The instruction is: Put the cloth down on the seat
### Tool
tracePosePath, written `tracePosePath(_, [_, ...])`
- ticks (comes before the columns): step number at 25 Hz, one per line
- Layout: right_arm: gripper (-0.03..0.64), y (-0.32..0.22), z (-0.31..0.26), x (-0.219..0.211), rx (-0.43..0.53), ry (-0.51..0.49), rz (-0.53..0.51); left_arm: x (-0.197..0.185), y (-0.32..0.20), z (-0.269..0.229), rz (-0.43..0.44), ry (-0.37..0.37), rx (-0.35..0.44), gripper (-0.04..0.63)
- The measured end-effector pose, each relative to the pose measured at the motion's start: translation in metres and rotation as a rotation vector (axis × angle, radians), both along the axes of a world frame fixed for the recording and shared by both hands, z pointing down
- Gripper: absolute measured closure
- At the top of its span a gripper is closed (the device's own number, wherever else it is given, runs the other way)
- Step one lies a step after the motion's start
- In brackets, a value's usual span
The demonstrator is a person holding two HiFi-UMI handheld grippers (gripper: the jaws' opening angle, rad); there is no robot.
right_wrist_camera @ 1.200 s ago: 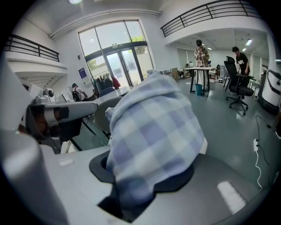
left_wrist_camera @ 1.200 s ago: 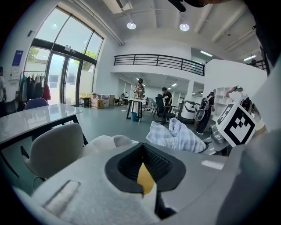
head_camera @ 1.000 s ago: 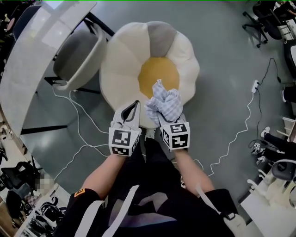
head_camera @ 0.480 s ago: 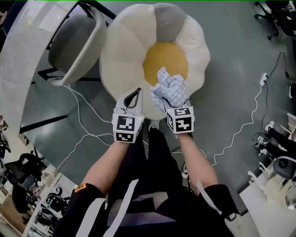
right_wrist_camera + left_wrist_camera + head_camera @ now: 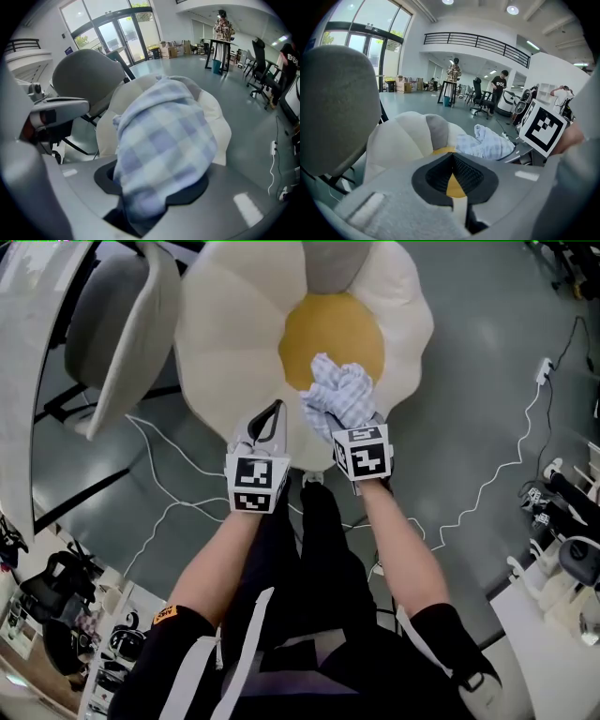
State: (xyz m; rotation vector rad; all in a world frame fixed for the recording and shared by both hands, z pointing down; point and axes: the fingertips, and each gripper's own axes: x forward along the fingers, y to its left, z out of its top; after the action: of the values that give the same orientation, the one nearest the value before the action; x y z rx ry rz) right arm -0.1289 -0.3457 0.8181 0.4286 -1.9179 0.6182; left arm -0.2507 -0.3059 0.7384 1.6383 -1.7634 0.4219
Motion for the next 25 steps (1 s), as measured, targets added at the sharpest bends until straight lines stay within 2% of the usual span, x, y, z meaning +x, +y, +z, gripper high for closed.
tracePosePath(7, [0.403, -0.005, 0.068, -0.009, -0.036, -0.009, 0.037, -0.008, -0.006, 0.050, 0.065, -0.048, -0.013, 0.597])
tracePosePath(16, [0.402, 0.005, 0.142, -0.003, -0.075, 0.014, 0.096, -0.022, 0.005, 0.109, 0.017, -0.062, -0.059, 0.597])
tracePosePath(25, [0.399, -0.003, 0.177, -0.014, -0.060, 0.021, 0.121, -0.023, -0.001, 0.146, 0.013, -0.048, -0.046, 0.597])
